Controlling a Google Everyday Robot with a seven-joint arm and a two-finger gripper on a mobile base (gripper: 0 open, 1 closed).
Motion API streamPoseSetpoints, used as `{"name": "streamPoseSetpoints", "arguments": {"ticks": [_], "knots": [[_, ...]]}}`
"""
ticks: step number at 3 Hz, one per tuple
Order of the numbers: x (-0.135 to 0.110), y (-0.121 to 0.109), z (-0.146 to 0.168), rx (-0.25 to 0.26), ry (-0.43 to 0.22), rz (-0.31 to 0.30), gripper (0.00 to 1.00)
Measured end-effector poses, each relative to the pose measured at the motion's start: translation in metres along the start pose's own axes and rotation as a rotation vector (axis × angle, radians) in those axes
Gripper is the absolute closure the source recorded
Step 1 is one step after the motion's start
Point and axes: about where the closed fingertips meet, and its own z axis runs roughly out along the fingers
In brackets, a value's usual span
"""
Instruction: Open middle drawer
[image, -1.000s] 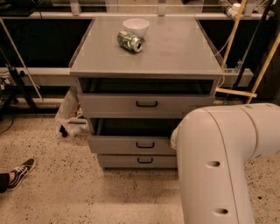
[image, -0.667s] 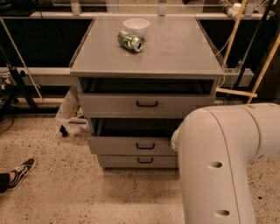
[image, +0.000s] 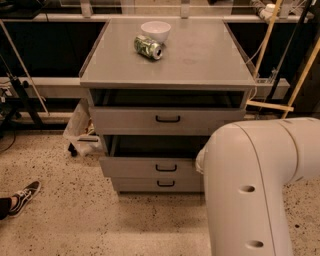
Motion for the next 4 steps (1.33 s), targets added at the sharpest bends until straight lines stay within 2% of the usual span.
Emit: {"name": "streamPoseSetpoints", "arguments": {"ticks": [4], "knots": [[-0.0001,0.0042,-0.0046,-0.001,0.0,0.002,1.0]]}}
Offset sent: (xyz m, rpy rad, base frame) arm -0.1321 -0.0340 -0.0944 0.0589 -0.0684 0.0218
